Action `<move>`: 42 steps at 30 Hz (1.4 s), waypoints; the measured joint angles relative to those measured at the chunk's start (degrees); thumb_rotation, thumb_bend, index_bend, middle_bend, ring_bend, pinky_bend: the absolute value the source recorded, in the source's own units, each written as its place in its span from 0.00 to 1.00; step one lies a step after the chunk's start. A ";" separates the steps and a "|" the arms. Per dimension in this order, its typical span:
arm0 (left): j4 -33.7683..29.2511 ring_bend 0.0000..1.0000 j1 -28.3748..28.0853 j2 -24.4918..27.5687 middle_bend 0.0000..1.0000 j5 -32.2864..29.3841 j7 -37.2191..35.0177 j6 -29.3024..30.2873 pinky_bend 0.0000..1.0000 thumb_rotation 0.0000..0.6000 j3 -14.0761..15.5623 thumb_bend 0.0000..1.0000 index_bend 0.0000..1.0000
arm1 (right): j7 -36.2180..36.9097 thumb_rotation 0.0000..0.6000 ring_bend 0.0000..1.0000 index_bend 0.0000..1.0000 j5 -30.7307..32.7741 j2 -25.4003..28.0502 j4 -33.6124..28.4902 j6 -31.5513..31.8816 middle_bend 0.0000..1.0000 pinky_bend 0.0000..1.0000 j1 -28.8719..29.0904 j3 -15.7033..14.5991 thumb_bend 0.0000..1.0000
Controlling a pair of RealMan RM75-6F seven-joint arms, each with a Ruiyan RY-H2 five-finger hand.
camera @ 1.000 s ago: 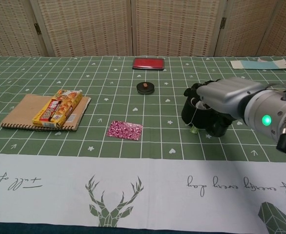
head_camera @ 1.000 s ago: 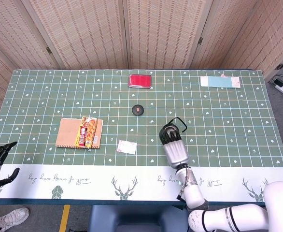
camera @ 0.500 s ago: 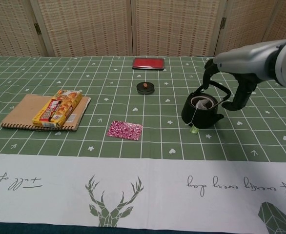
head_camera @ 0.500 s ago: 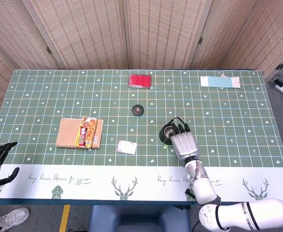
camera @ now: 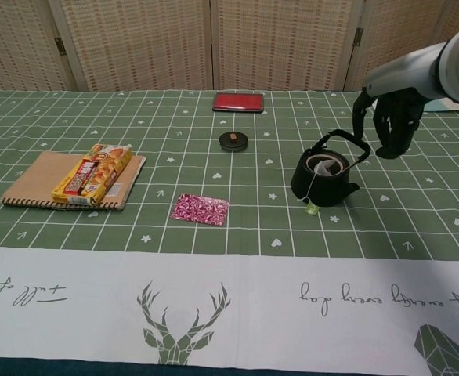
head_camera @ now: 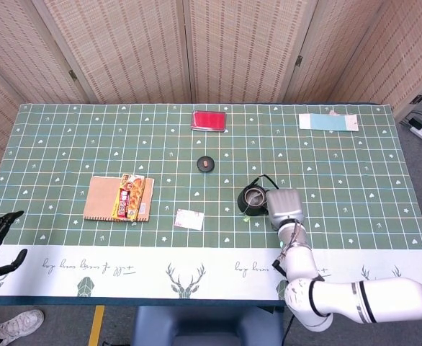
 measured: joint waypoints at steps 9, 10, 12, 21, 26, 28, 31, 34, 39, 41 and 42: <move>0.46 0.17 0.09 0.35 0.14 0.15 -1.56 0.22 0.13 1.00 -0.08 0.35 0.10 | -4.57 1.00 0.62 0.22 13.57 -1.49 7.64 0.24 0.77 0.58 6.35 3.32 0.44; 0.51 0.17 0.08 0.38 0.14 0.10 -1.68 0.19 0.13 1.00 -0.10 0.35 0.10 | -4.87 1.00 0.63 0.21 14.07 -1.69 8.32 0.13 0.78 0.58 6.77 3.47 0.44; 0.59 0.17 0.04 0.45 0.14 0.00 -1.90 -0.03 0.13 1.00 -0.11 0.35 0.10 | -5.55 1.00 0.64 0.16 15.13 -2.23 9.97 -0.21 0.79 0.59 7.32 3.59 0.44; 1.00 0.17 -0.02 0.76 0.14 -0.14 -3.14 -0.23 0.13 1.00 -0.21 0.35 0.10 | -8.42 1.00 0.66 0.10 18.75 -5.58 17.05 -4.46 0.80 0.60 8.69 3.17 0.44; 1.13 0.17 0.02 0.92 0.14 0.04 -3.69 -0.14 0.13 1.00 -0.17 0.35 0.10 | -9.27 1.00 0.66 0.10 20.21 -7.16 19.66 -8.23 0.80 0.60 8.95 3.49 0.44; 1.17 0.17 0.04 0.99 0.14 0.08 -3.91 -0.09 0.13 1.00 -0.16 0.35 0.10 | -9.59 1.00 0.66 0.10 20.72 -7.68 20.67 -9.12 0.80 0.60 9.13 3.61 0.44; 1.28 0.17 0.08 1.09 0.14 0.08 -4.27 -0.04 0.13 1.00 -0.18 0.35 0.10 | -10.05 1.00 0.66 0.10 21.27 -8.46 22.16 -10.06 0.80 0.60 9.43 3.66 0.44; 1.39 0.17 0.15 1.11 0.14 0.15 -4.56 0.16 0.13 1.00 -0.19 0.35 0.10 | -10.55 1.00 0.66 0.10 21.59 -9.15 23.36 -10.86 0.80 0.60 9.69 3.54 0.44; 1.55 0.17 0.15 1.08 0.14 0.24 -4.75 0.21 0.14 1.00 -0.22 0.35 0.10 | -11.14 1.00 0.66 0.10 21.83 -10.08 24.76 -11.33 0.80 0.60 10.01 3.18 0.44; 1.55 0.17 0.16 1.06 0.14 0.32 -4.79 0.30 0.14 1.00 -0.23 0.35 0.10 | -11.38 1.00 0.66 0.10 21.91 -10.45 25.19 -11.47 0.80 0.60 10.11 3.03 0.44; 1.55 0.17 0.17 1.06 0.14 0.35 -4.81 0.34 0.14 1.00 -0.22 0.35 0.10 | -11.49 1.00 0.66 0.10 21.93 -10.61 25.36 -11.51 0.80 0.60 10.14 2.94 0.44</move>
